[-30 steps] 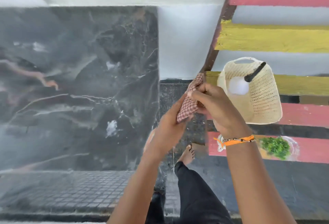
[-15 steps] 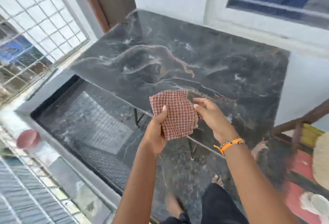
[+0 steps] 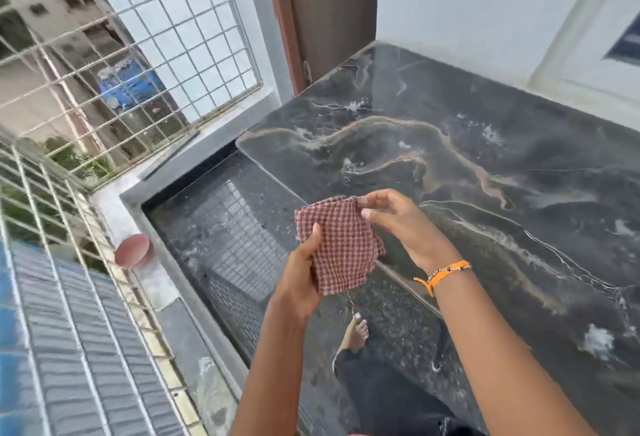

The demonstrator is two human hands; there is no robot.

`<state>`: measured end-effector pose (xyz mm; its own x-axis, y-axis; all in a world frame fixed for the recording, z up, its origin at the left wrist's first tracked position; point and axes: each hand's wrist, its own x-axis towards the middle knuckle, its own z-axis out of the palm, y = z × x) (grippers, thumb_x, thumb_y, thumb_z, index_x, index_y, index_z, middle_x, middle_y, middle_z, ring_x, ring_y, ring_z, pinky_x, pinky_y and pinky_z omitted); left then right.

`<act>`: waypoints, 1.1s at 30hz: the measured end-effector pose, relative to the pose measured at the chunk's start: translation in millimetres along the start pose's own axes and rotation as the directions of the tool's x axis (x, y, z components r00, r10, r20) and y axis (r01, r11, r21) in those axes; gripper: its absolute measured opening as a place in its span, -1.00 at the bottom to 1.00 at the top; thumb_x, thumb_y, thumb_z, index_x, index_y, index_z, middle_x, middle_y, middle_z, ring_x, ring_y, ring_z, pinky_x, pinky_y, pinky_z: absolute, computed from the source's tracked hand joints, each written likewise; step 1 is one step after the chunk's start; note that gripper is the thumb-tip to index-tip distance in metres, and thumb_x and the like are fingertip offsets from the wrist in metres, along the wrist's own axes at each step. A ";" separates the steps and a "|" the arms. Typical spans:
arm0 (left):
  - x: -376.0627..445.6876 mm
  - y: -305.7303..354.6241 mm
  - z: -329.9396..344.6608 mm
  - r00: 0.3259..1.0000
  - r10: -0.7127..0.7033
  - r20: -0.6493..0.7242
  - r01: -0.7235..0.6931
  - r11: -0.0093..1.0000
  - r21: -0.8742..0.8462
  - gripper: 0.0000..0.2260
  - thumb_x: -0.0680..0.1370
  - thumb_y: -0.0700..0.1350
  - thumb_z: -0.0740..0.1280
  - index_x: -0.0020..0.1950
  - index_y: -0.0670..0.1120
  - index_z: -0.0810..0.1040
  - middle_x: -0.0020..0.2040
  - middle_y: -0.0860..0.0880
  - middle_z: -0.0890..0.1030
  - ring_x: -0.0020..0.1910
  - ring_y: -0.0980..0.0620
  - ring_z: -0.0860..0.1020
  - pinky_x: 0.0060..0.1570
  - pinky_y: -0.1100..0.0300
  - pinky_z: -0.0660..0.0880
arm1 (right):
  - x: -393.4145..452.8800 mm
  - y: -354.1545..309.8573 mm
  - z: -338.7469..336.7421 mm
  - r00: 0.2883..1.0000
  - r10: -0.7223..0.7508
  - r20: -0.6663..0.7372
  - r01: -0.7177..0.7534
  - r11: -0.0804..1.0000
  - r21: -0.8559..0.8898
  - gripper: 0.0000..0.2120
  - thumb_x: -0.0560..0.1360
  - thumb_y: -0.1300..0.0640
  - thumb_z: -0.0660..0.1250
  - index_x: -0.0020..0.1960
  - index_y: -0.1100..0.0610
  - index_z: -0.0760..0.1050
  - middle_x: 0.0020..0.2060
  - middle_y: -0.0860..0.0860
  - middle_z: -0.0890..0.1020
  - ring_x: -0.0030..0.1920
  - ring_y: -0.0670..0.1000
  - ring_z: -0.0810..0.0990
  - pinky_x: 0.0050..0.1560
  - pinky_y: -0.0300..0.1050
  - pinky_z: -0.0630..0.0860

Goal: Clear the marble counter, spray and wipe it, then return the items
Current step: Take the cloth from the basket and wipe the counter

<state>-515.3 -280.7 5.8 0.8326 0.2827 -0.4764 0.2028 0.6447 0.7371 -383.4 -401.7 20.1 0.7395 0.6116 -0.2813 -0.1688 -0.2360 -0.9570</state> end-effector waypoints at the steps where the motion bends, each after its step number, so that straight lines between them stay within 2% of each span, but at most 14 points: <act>1: 8.7 9.0 -6.2 1.000 0.006 -0.010 -0.006 1.000 0.005 -0.65 0.46 0.11 0.23 -0.03 -0.06 0.70 0.07 -0.13 0.67 0.08 -0.12 0.63 -0.08 0.00 0.60 | 13.8 -3.4 3.2 1.000 -0.007 -0.008 0.007 1.000 -0.003 -0.90 0.45 0.22 0.38 -0.05 0.11 0.51 0.07 0.06 0.62 0.10 -0.01 0.56 0.14 -0.09 0.46; 4: 39.3 44.4 -20.2 1.000 0.007 -0.015 -0.006 0.999 0.032 -0.66 0.45 0.12 0.22 -0.06 -0.05 0.71 0.04 -0.12 0.68 0.04 -0.10 0.64 -0.12 0.02 0.61 | 61.4 -19.1 10.1 0.998 -0.051 0.036 0.052 0.998 -0.018 -0.86 0.42 0.25 0.41 -0.22 0.11 0.46 -0.01 0.10 0.63 0.09 0.04 0.58 0.22 -0.01 0.45; 6: 62.7 69.7 -28.3 1.000 -0.006 -0.004 0.006 0.998 0.059 -0.67 0.46 0.11 0.20 -0.08 0.00 0.71 0.00 -0.08 0.70 0.00 -0.06 0.66 -0.16 0.07 0.61 | 92.1 -30.2 13.1 0.996 -0.056 0.070 0.058 0.998 -0.028 -0.86 0.42 0.22 0.41 -0.17 0.09 0.45 0.00 0.08 0.63 0.09 0.04 0.58 0.26 0.04 0.46; 9: 97.9 101.8 -36.9 1.000 -0.017 -0.025 0.019 0.995 0.094 -0.67 0.47 0.10 0.20 -0.07 -0.01 0.71 0.01 -0.07 0.69 0.01 -0.06 0.66 -0.15 0.07 0.61 | 133.0 -41.0 19.2 0.995 -0.030 0.094 0.034 0.999 -0.042 -0.70 0.35 0.12 0.48 -0.02 -0.01 0.41 0.07 0.12 0.60 0.09 0.08 0.55 0.21 0.04 0.47; 12: 126.9 119.6 -39.3 0.998 -0.040 -0.050 0.044 0.995 0.090 -0.68 0.49 0.09 0.21 -0.07 -0.04 0.70 0.02 -0.11 0.69 -0.01 -0.08 0.66 -0.17 0.05 0.61 | 164.6 -49.0 25.8 0.999 -0.035 0.006 0.035 0.998 -0.055 -0.68 0.39 0.20 0.45 0.03 -0.06 0.43 0.03 0.09 0.60 0.06 0.03 0.55 0.16 -0.01 0.48; 15: 154.5 130.2 -40.0 0.995 -0.065 -0.069 0.071 0.994 0.079 -0.68 0.51 0.08 0.21 -0.06 -0.07 0.69 -0.01 -0.10 0.70 -0.04 -0.07 0.67 -0.17 0.05 0.62 | 183.7 -56.5 23.8 0.996 -0.093 -0.008 0.091 0.990 -0.106 -0.79 0.43 0.28 0.38 -0.08 -0.01 0.53 -0.11 0.02 0.61 -0.09 -0.05 0.55 0.04 -0.09 0.48; 17: 174.5 138.1 -40.6 0.996 -0.072 -0.061 0.078 0.993 0.090 -0.70 0.48 0.08 0.24 -0.08 -0.05 0.70 -0.05 -0.06 0.71 -0.07 -0.02 0.67 -0.19 0.09 0.61 | 192.8 -62.1 17.7 0.992 -0.129 -0.004 0.129 0.992 -0.009 -0.80 0.44 0.30 0.36 -0.12 -0.01 0.57 -0.18 0.01 0.61 -0.14 -0.08 0.56 -0.03 -0.18 0.51; 19: 191.4 145.2 -41.1 0.995 -0.090 -0.037 0.094 0.983 0.158 -0.72 0.50 0.08 0.23 -0.14 0.04 0.71 -0.08 0.02 0.71 -0.09 0.06 0.67 -0.15 0.12 0.57 | 202.5 -65.9 12.7 0.986 -0.150 -0.079 0.156 0.985 0.073 -0.79 0.45 0.32 0.34 -0.11 0.01 0.58 -0.16 0.01 0.63 -0.12 -0.09 0.58 -0.03 -0.23 0.54; 22: 223.3 154.9 -37.0 0.986 -0.164 0.023 0.151 0.948 0.279 -0.74 0.44 0.14 0.26 -0.12 0.08 0.71 -0.03 0.03 0.70 -0.03 0.08 0.66 -0.10 0.14 0.52 | 227.7 -65.6 1.9 0.970 -0.067 -0.233 0.034 0.989 -0.141 -0.81 0.45 0.31 0.34 -0.01 0.08 0.57 -0.04 0.02 0.63 -0.02 -0.02 0.59 0.12 -0.08 0.53; 24: 243.3 160.5 -33.2 0.974 -0.217 0.064 0.179 0.914 0.365 -0.71 0.39 0.18 0.28 -0.10 0.07 0.71 0.00 0.02 0.70 -0.01 0.07 0.66 -0.07 0.14 0.50 | 240.2 -64.5 -7.3 0.979 0.020 -0.205 -0.087 0.943 -0.321 -0.68 0.43 0.26 0.39 0.15 0.06 0.51 0.09 -0.03 0.59 0.07 -0.07 0.54 0.21 -0.10 0.44; 27: 277.5 175.5 -29.9 0.935 -0.319 0.153 0.217 0.859 0.464 -0.69 0.43 0.19 0.28 -0.04 0.06 0.69 0.05 0.00 0.68 0.04 0.03 0.64 0.04 0.07 0.49 | 255.0 -65.8 -17.1 0.993 0.067 -0.095 -0.102 0.894 -0.437 -0.36 0.37 0.13 0.48 0.36 -0.13 0.31 0.26 -0.20 0.40 0.30 -0.20 0.28 0.29 -0.19 0.18; 28: 289.9 183.0 -29.2 0.918 -0.349 0.189 0.221 0.845 0.486 -0.69 0.42 0.19 0.30 -0.03 0.04 0.69 0.05 -0.01 0.68 0.05 0.01 0.63 0.09 0.02 0.49 | 262.0 -68.2 -18.1 0.995 0.071 -0.072 -0.096 0.883 -0.460 -0.37 0.36 0.10 0.49 0.34 -0.16 0.32 0.25 -0.22 0.38 0.34 -0.19 0.23 0.29 -0.18 0.15; 30: 313.1 199.6 -28.7 0.879 -0.411 0.240 0.231 0.810 0.539 -0.68 0.40 0.16 0.33 -0.01 -0.02 0.67 0.03 -0.05 0.69 0.03 -0.04 0.63 0.12 -0.03 0.50 | 277.8 -73.6 -18.5 0.992 0.087 -0.087 -0.120 0.844 -0.523 -0.57 0.31 0.05 0.52 0.12 -0.11 0.45 0.09 -0.21 0.46 0.27 -0.13 0.33 0.18 -0.20 0.24; 33: 348.9 226.9 -28.1 0.845 -0.456 0.280 0.196 0.751 0.631 -0.64 0.41 0.19 0.33 0.00 -0.05 0.63 -0.05 -0.03 0.70 -0.08 0.02 0.65 -0.11 0.14 0.56 | 300.5 -81.6 -16.7 0.978 0.054 -0.200 -0.158 0.818 -0.553 -0.72 0.24 -0.02 0.55 -0.26 -0.01 0.46 -0.28 -0.17 0.51 -0.16 -0.17 0.44 -0.21 -0.22 0.30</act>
<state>-193.2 -15.9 -6.6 0.7552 -0.2541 -0.6042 0.6407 0.0913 0.7623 -136.5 -211.3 14.8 0.8449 0.4344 -0.3122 0.1055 -0.7075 -0.6988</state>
